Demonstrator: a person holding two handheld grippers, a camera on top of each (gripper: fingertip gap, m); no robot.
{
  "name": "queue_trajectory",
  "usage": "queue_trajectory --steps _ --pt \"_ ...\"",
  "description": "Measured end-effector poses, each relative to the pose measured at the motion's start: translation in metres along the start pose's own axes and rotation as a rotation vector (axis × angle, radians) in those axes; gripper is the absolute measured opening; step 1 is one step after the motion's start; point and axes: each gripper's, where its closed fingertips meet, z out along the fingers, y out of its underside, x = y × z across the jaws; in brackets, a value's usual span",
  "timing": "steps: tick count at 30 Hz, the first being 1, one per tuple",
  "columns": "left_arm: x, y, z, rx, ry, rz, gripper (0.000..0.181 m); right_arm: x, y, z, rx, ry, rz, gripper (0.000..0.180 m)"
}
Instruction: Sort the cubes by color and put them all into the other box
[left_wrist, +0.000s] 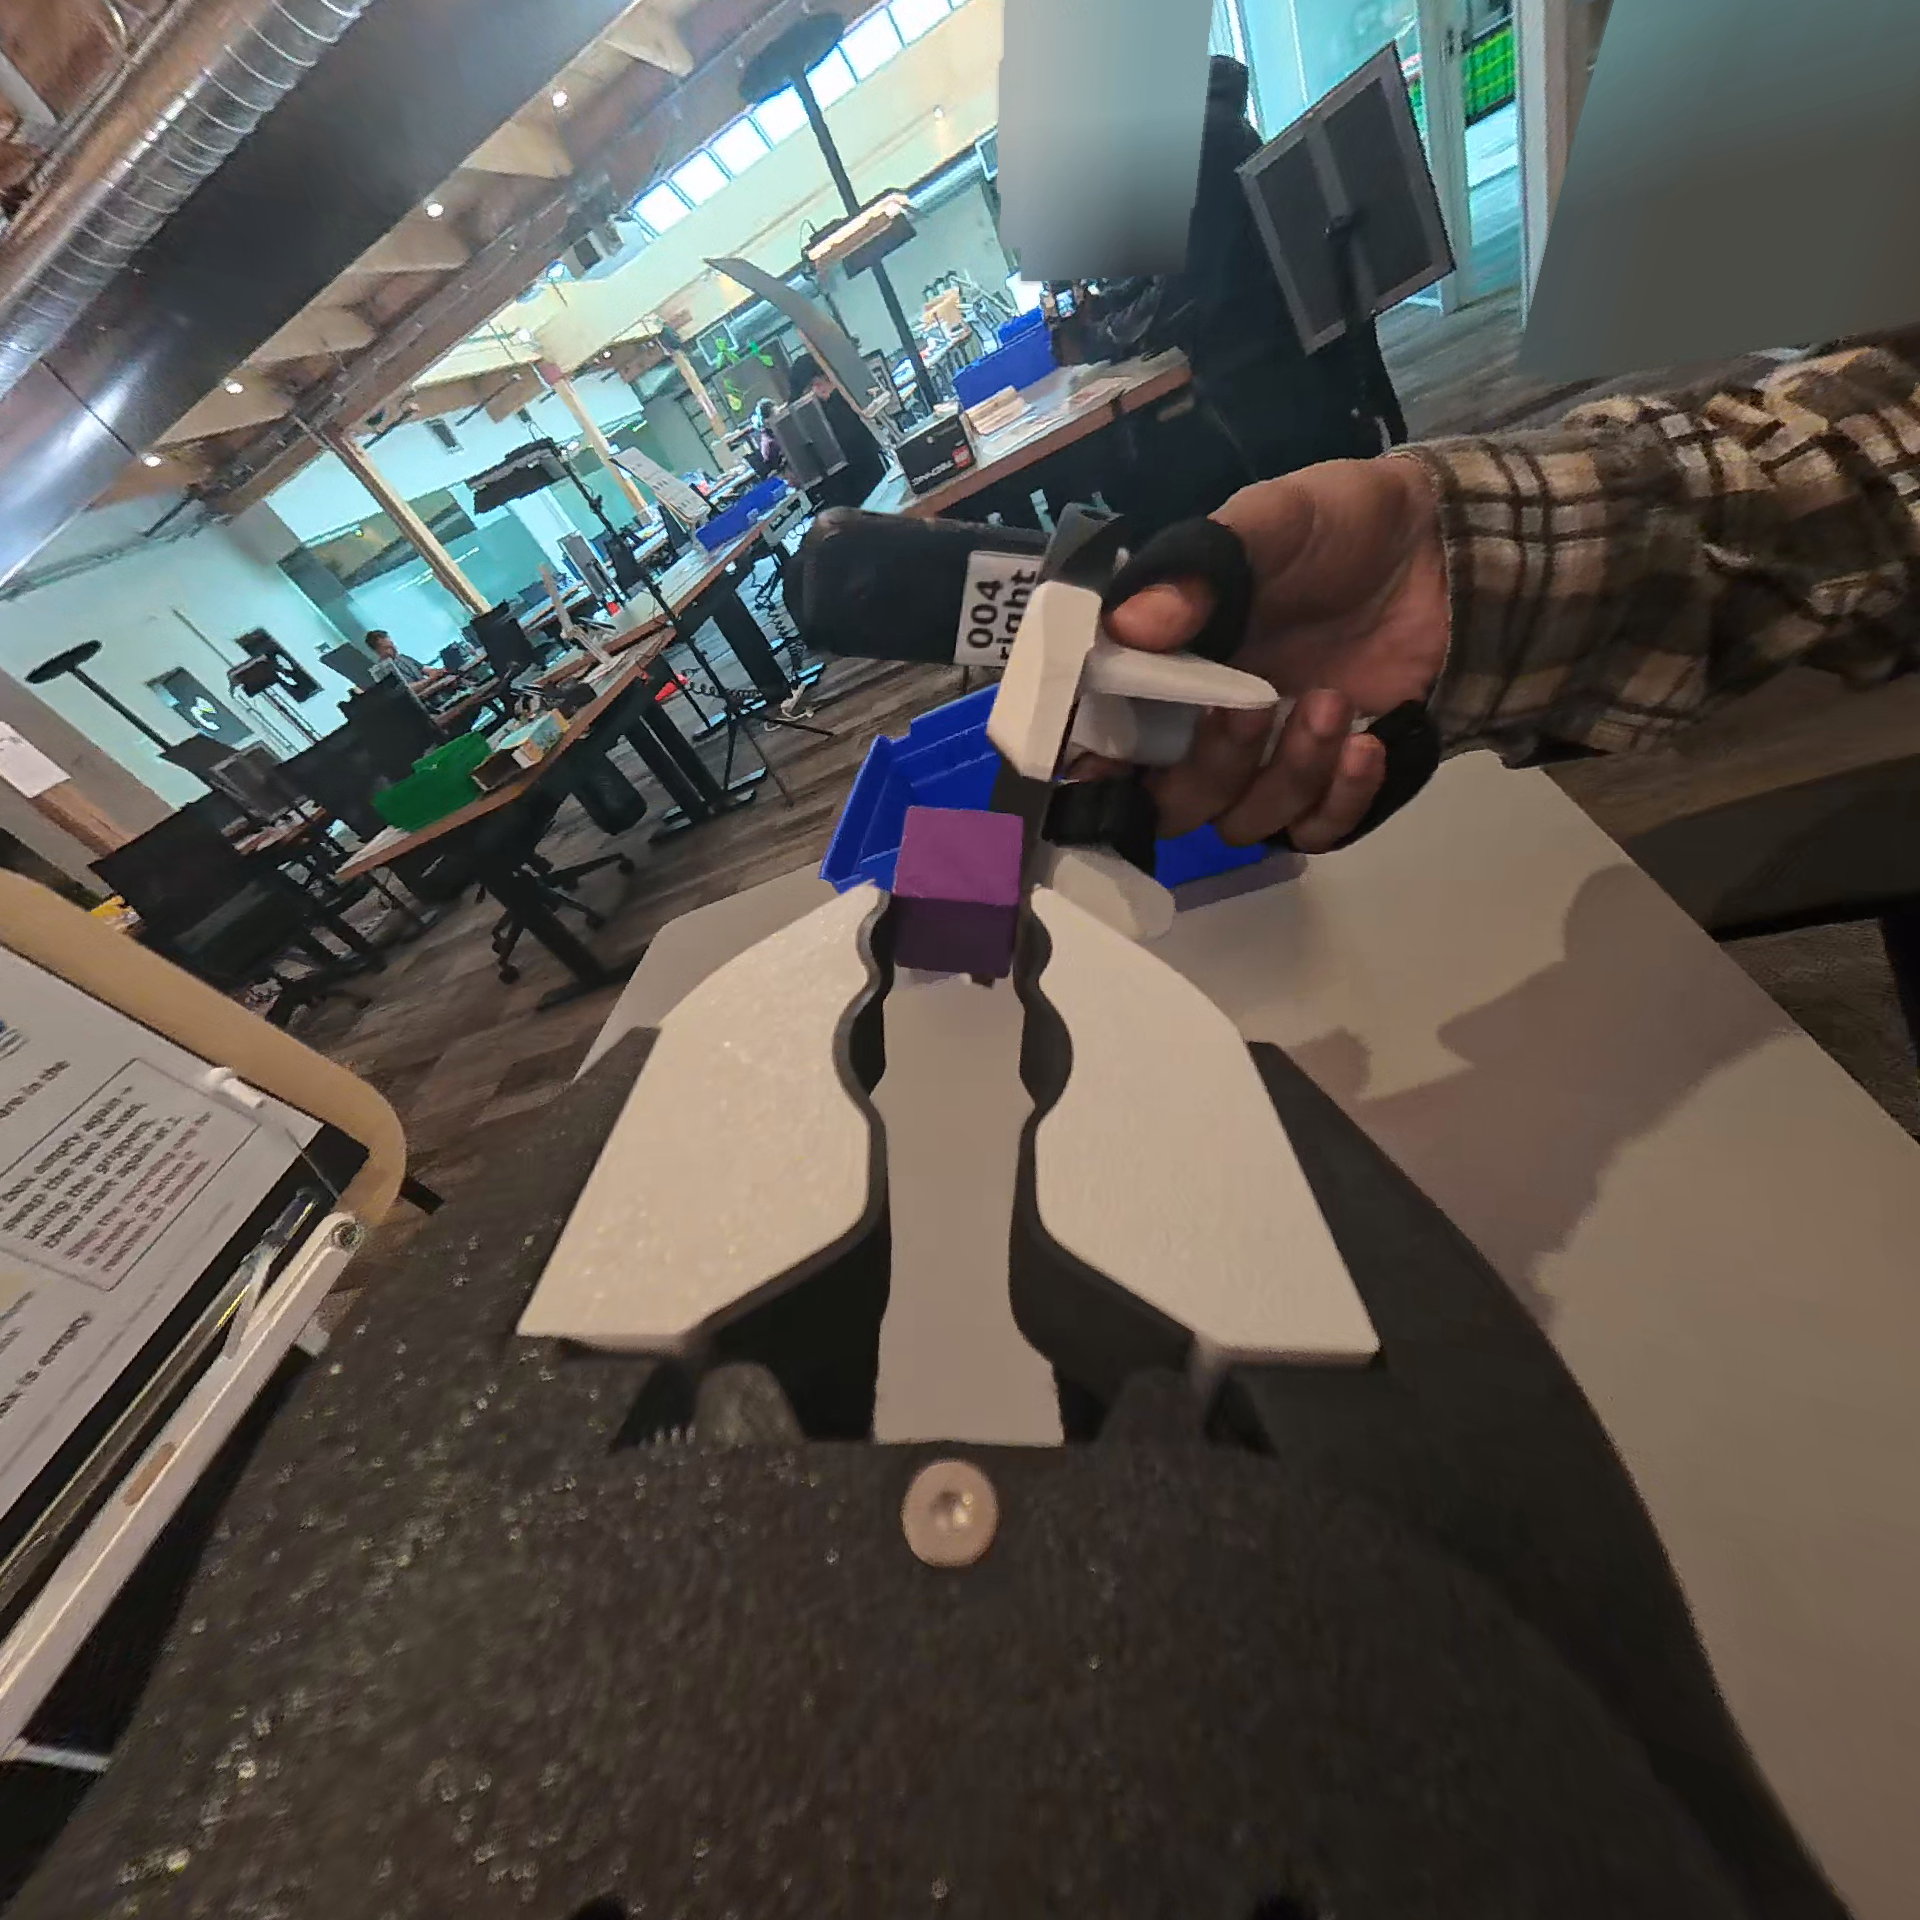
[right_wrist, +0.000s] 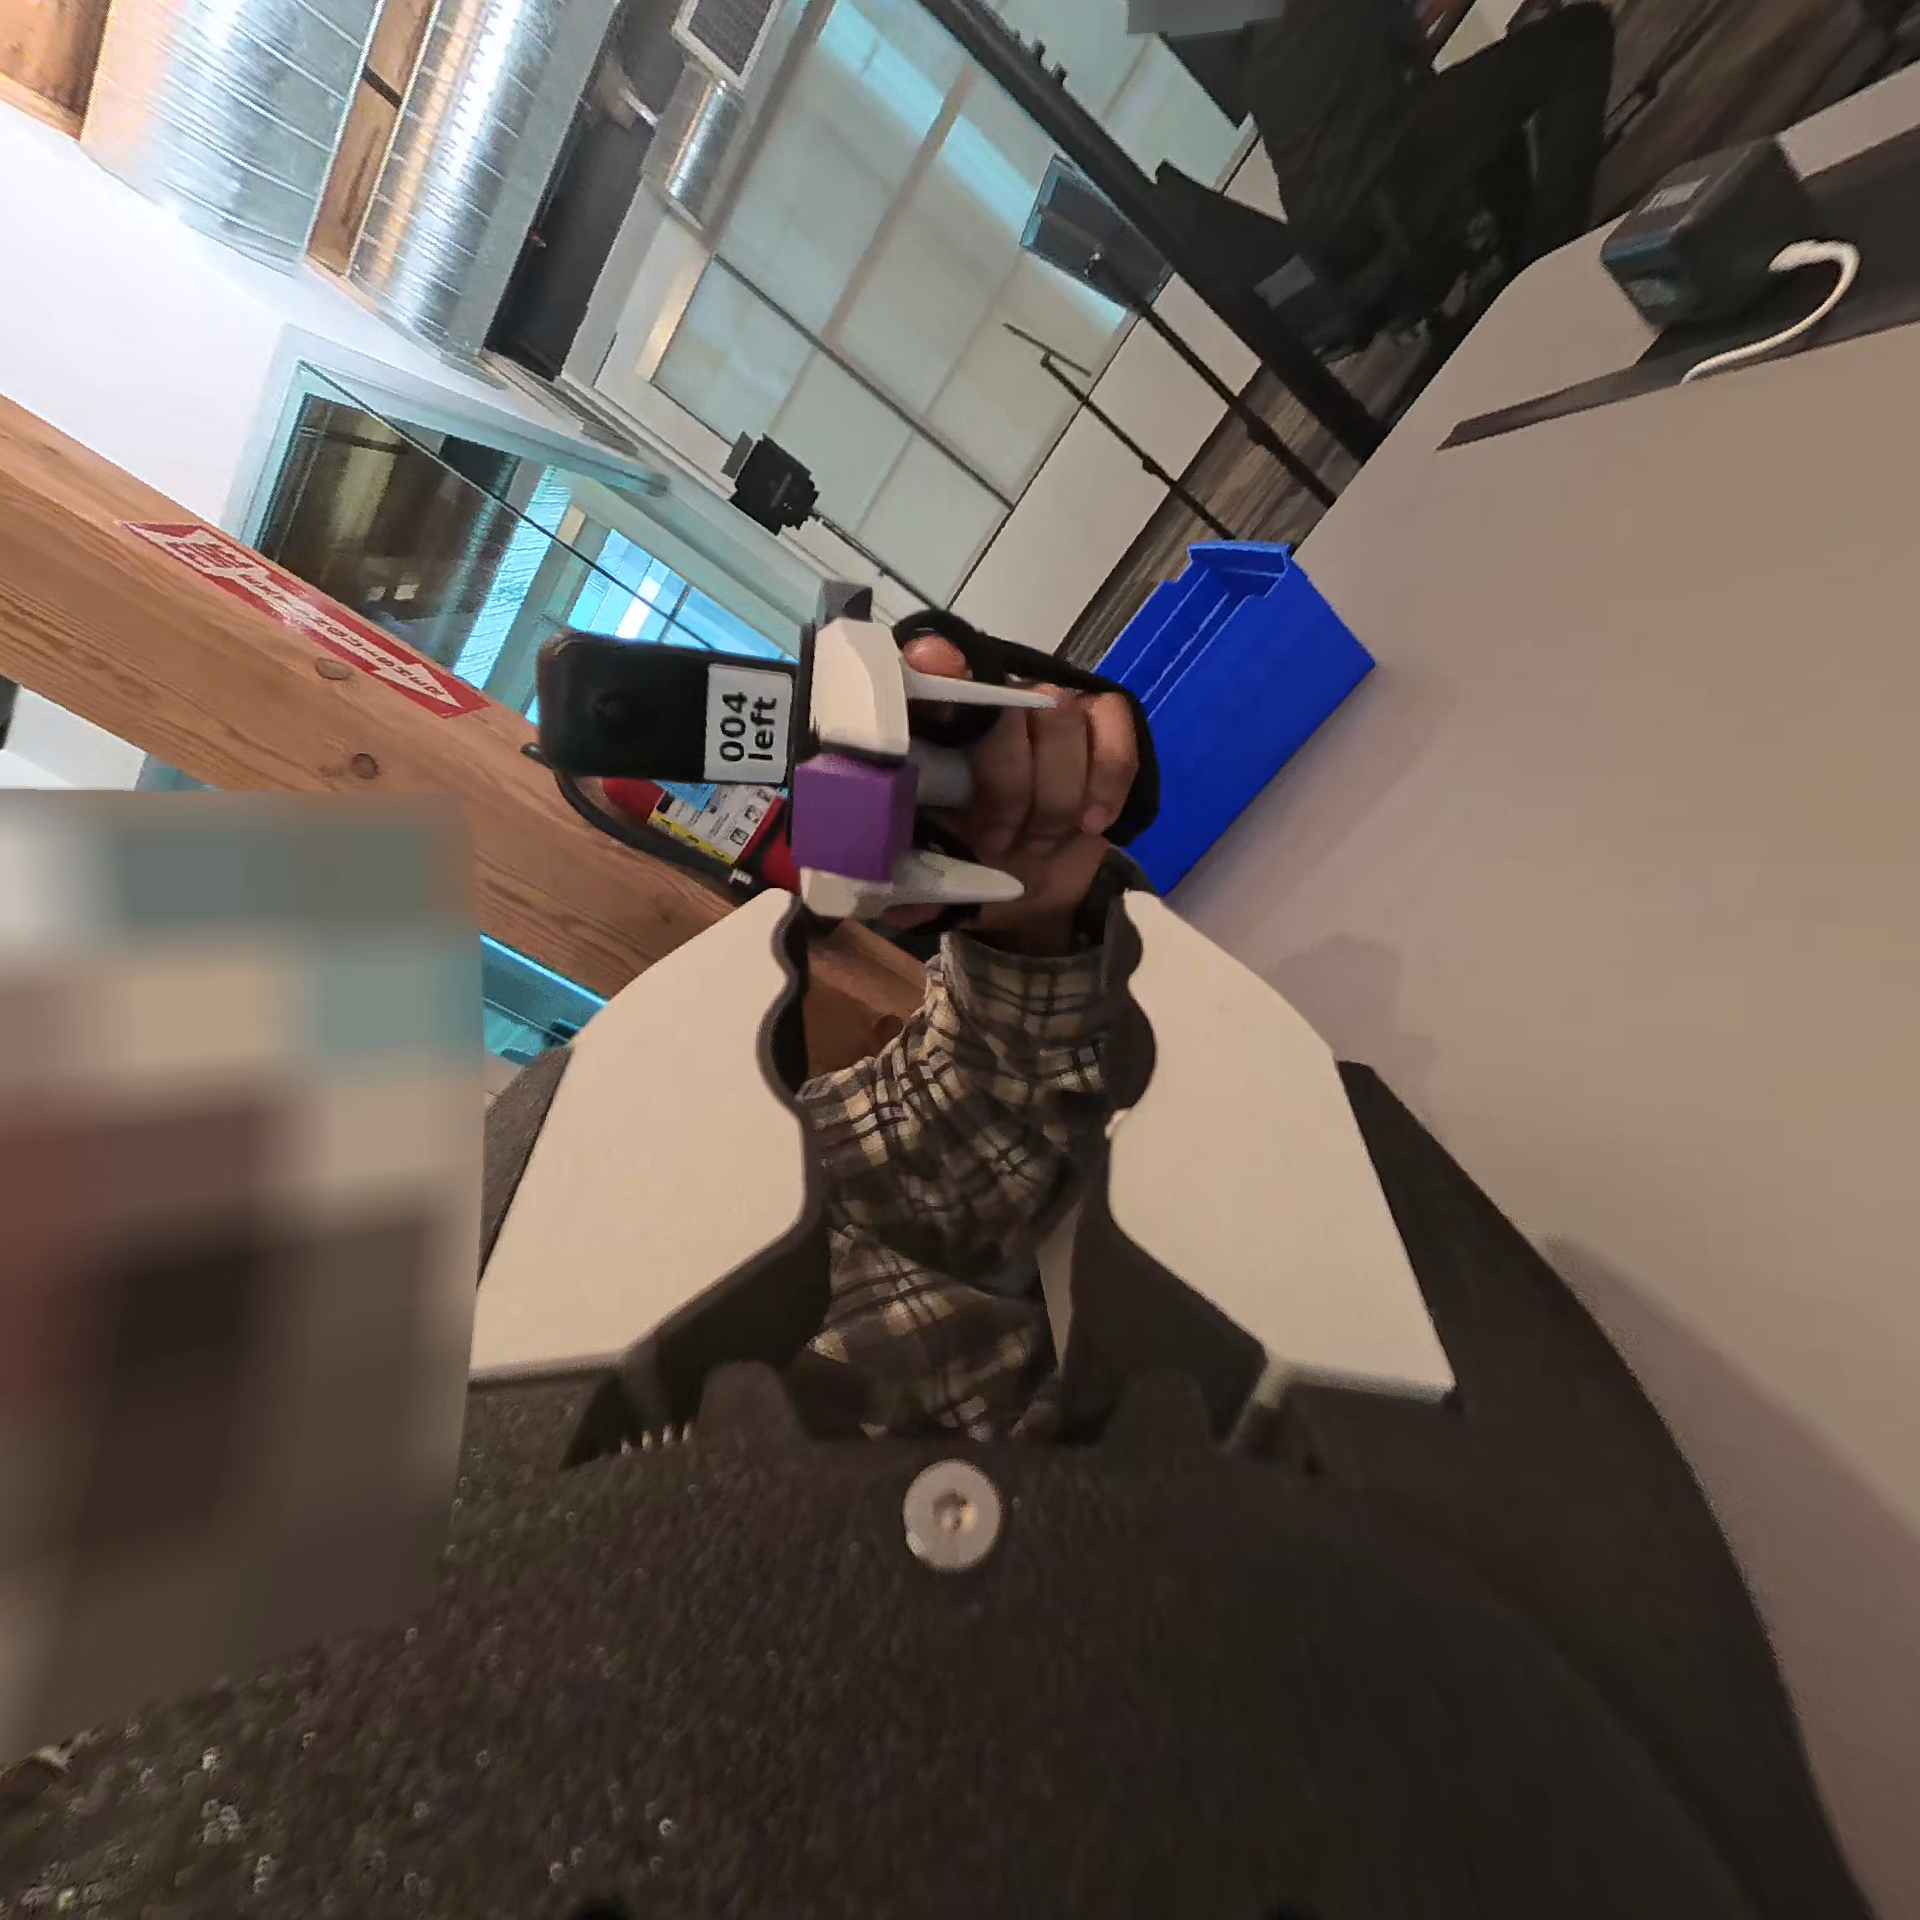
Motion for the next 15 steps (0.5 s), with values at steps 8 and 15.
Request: queue_trajectory --steps 8,15 --pt "0.005 0.022 0.010 -0.104 -0.004 0.013 0.021 0.006 0.003 0.017 -0.039 0.007 0.030 0.053" --pt "0.007 0.027 0.014 -0.125 -0.010 0.017 0.021 0.005 0.003 0.021 -0.037 -0.045 0.060 0.030"
